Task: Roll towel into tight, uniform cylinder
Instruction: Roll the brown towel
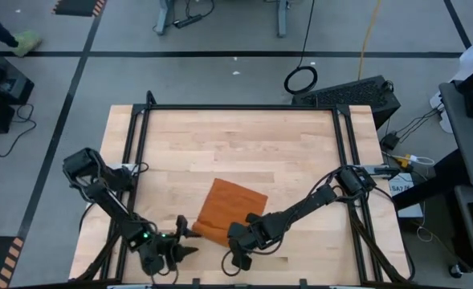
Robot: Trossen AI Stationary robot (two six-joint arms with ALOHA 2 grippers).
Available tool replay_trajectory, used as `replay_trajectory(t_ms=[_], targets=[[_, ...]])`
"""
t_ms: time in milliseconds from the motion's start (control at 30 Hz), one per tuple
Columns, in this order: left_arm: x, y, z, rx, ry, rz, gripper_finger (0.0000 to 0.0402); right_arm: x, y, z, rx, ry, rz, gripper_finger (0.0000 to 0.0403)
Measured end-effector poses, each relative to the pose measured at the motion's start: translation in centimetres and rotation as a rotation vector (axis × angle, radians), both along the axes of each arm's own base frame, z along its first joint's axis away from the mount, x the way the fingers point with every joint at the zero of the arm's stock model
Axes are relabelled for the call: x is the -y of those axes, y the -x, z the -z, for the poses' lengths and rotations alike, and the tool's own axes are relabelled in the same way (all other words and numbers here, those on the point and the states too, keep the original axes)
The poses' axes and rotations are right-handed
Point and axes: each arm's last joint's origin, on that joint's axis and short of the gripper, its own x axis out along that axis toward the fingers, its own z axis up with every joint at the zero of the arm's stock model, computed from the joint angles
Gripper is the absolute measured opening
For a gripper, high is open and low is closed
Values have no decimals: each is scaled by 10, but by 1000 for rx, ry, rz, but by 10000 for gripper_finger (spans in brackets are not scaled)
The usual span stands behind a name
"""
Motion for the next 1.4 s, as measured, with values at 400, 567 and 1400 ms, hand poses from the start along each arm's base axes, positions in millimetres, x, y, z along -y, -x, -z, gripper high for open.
replay_trajectory(t_ms=[400,567,1400], targets=[[-31,-19,25,-162,-103,-127,249,5,-4,-2,4,-14,-54,2],[-40,-29,24,-215,-53,-133,244,5,-3,-2,9,-5,-89,2],[-94,-72,4,-657,540,-85,15,-23,25,-36,130,205,-163,111]])
